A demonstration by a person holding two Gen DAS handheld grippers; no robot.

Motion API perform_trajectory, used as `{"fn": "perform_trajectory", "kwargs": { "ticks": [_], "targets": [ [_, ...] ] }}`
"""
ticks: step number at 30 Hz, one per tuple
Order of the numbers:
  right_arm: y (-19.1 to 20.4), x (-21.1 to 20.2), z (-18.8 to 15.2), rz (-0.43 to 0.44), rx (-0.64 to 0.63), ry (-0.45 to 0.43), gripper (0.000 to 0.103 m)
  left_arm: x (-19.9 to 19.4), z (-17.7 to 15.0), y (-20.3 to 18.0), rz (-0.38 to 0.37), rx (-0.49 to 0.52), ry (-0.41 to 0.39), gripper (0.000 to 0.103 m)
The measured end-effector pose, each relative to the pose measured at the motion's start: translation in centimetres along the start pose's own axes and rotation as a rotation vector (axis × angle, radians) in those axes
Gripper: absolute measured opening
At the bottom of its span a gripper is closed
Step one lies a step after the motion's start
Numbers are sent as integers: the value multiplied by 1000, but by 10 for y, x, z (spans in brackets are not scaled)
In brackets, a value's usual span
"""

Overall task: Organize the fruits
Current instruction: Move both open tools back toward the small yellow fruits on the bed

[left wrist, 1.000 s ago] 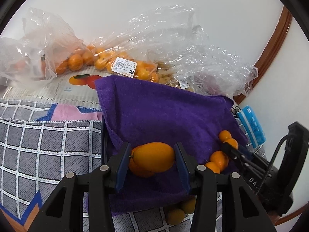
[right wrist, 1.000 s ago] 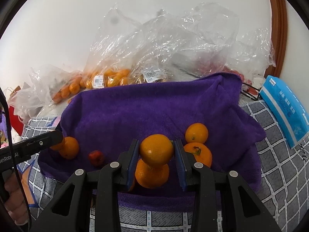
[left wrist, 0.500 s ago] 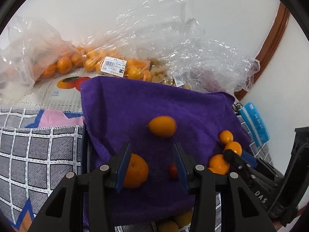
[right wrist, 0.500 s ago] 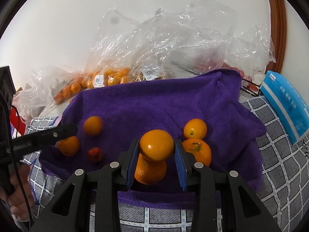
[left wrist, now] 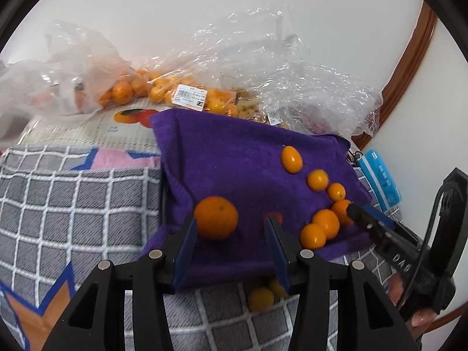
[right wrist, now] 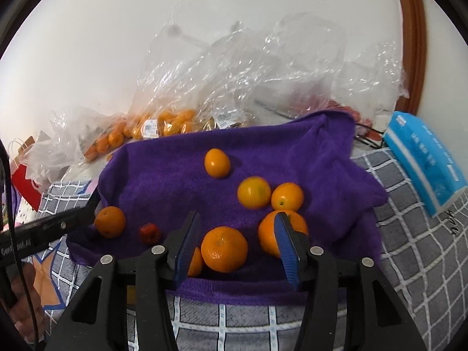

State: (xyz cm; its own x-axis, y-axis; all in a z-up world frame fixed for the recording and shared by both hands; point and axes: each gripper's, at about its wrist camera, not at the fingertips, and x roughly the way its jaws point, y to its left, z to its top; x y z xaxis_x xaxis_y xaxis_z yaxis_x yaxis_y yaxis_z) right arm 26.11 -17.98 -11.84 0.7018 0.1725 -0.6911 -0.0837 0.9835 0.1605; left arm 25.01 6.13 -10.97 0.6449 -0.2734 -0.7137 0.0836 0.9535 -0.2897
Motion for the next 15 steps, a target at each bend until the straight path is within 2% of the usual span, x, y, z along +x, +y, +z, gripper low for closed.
{"fn": "perform_trajectory", "kwargs": {
  "ticks": [11, 14, 15],
  "targets": [
    [24, -39, -28, 30, -32, 0, 52, -27, -42, 18, 75, -15, 16, 46],
    [40, -38, -37, 59, -67, 41, 39, -32, -53, 24, 112, -8, 19, 46],
    [48, -38, -41, 65, -84, 49, 38, -34, -57, 27, 128, -8, 16, 46]
  ]
}}
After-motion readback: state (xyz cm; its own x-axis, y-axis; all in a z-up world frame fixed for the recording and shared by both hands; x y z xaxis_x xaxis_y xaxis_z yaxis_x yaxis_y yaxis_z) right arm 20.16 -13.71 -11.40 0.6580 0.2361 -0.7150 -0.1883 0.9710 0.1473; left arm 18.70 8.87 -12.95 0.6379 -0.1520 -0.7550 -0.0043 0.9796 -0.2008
